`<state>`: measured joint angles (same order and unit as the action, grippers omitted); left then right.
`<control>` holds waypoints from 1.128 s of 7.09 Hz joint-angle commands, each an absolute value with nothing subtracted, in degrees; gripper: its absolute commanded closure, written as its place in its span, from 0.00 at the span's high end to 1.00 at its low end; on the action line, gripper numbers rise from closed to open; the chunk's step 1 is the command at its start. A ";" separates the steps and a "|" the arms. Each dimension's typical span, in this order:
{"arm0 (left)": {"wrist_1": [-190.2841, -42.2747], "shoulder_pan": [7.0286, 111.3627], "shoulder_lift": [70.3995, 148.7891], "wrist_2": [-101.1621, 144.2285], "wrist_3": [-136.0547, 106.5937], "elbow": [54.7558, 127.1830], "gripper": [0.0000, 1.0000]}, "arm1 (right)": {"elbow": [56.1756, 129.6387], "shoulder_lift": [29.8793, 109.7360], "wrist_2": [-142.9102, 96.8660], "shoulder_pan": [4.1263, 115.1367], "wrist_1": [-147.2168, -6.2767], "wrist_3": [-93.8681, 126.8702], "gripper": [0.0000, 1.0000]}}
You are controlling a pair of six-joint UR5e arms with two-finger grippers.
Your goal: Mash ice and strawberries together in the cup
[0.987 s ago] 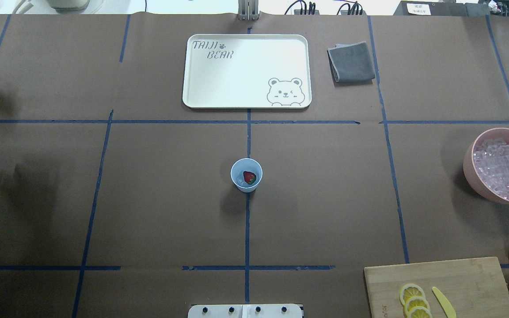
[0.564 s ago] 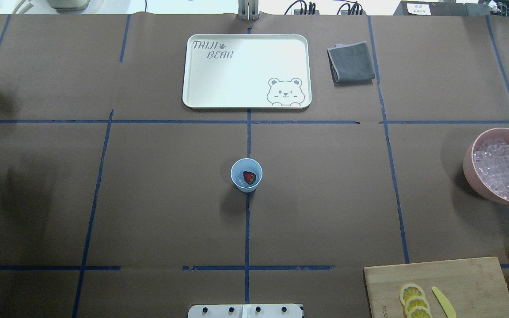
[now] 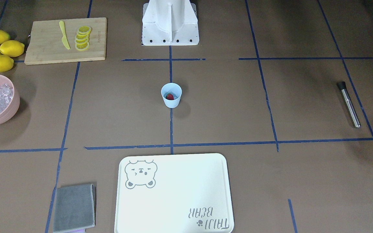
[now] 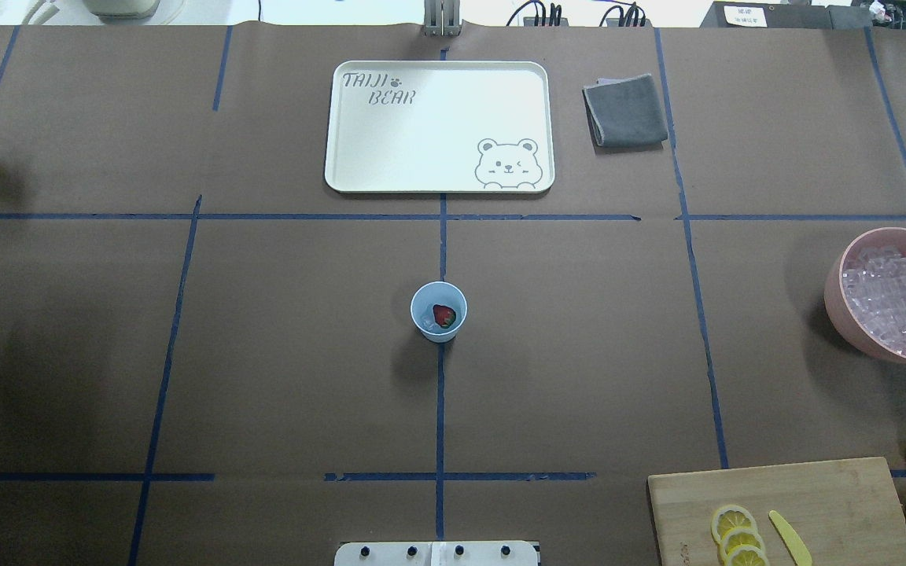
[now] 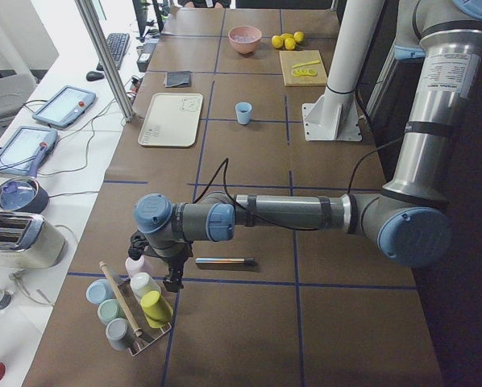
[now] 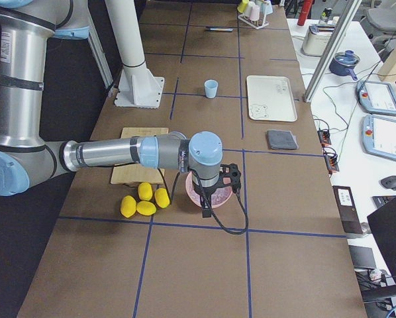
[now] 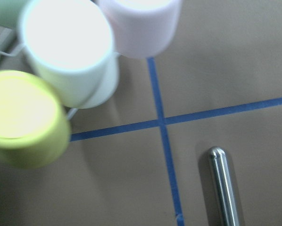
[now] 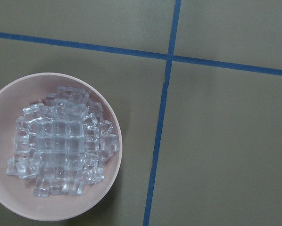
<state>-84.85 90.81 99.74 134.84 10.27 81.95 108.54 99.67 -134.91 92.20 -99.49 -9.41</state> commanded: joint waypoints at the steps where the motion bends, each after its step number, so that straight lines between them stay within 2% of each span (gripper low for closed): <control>1: -80.68 93.25 99.50 135.88 11.26 86.38 1.00 | 108.54 99.67 -134.91 92.20 -99.49 -9.40 0.99; 8: -85.69 93.16 95.89 135.70 11.25 87.01 1.00 | 108.54 99.58 -135.00 92.20 -99.41 -9.32 0.99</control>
<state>-85.46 93.16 96.02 135.86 11.26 86.88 108.52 99.60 -134.97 92.20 -99.47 -9.32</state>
